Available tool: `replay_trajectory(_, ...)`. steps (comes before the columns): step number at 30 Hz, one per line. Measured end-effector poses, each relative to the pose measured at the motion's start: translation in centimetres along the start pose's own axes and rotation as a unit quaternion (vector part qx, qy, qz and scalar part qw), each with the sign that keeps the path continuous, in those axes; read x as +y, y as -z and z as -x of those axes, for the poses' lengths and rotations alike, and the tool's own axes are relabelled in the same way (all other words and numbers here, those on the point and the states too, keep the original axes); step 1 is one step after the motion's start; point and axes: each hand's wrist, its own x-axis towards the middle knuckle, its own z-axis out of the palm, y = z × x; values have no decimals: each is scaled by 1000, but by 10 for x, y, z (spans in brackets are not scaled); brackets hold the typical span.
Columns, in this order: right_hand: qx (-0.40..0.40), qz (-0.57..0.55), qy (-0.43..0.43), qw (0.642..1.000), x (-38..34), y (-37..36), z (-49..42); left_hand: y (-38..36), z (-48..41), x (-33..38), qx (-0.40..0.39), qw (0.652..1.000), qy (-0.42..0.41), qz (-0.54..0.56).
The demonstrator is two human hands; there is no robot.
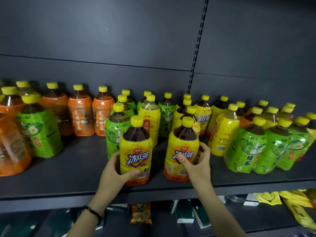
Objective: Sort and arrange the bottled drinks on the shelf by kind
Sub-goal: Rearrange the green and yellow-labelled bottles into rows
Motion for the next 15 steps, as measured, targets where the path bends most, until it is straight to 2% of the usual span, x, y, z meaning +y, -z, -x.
replay_trajectory(6, 63, -1, 6, 998, 7, 71, -13, -66, 8, 10, 1, 1000, 2, -5)
replay_trajectory(15, 9, 53, -4, 999, 25, 93, -86, -134, 16, 22, -10, 1000, -3, -6)
